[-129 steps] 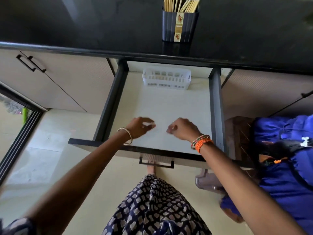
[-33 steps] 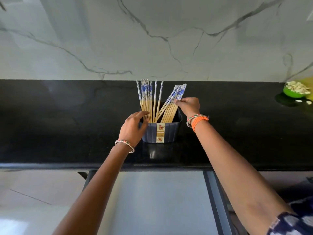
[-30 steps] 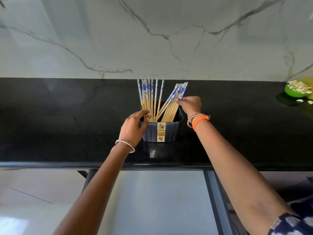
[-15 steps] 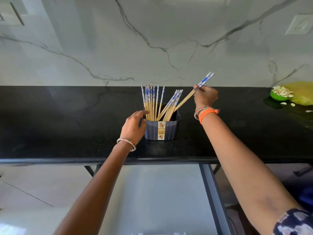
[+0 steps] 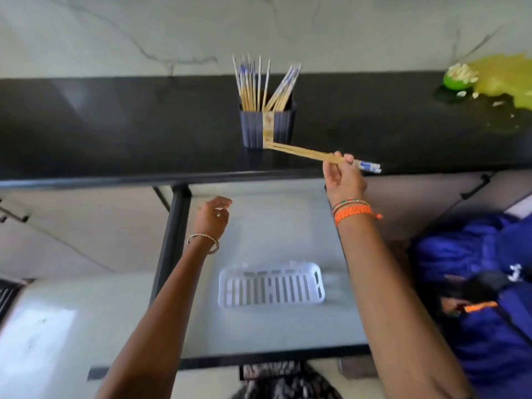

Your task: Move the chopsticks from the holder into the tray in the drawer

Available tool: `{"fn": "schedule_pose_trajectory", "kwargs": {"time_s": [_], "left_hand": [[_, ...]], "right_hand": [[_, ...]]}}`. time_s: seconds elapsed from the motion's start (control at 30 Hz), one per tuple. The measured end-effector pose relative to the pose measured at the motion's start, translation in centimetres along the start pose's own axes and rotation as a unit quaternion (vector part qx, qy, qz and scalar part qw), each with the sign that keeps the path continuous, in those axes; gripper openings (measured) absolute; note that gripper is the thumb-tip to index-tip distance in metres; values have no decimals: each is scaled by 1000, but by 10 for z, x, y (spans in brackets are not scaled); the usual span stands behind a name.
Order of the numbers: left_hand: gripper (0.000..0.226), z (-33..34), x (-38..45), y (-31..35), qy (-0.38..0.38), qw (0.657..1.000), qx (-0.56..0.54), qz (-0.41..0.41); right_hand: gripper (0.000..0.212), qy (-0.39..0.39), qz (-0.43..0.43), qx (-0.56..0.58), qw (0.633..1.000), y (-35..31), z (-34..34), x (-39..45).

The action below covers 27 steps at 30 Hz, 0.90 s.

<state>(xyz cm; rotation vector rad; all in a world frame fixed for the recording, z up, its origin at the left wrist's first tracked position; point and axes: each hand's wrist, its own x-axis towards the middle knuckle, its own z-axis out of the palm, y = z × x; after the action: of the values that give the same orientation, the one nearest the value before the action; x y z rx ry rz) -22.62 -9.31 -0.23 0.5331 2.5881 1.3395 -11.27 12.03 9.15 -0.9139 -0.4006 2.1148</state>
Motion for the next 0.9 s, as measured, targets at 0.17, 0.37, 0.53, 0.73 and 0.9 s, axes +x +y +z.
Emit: {"fn": "schedule_pose_trajectory", "kwargs": {"time_s": [0.17, 0.37, 0.53, 0.73, 0.9], "left_hand": [[29, 16, -63, -70, -39, 986, 46, -153], [24, 30, -96, -97, -31, 983, 53, -174], [29, 44, -119, -107, 59, 980, 17, -189], [22, 47, -121, -113, 67, 976, 3, -208], [23, 48, -121, -114, 63, 975, 3, -215]], "right_hand": [[33, 81, 127, 20, 988, 80, -119, -28], [30, 162, 198, -119, 959, 126, -174, -51], [18, 188, 179, -218, 941, 139, -182, -54], [15, 206, 209, -178, 939, 155, -168, -50], [21, 188, 193, -203, 941, 164, -170, -36]]}}
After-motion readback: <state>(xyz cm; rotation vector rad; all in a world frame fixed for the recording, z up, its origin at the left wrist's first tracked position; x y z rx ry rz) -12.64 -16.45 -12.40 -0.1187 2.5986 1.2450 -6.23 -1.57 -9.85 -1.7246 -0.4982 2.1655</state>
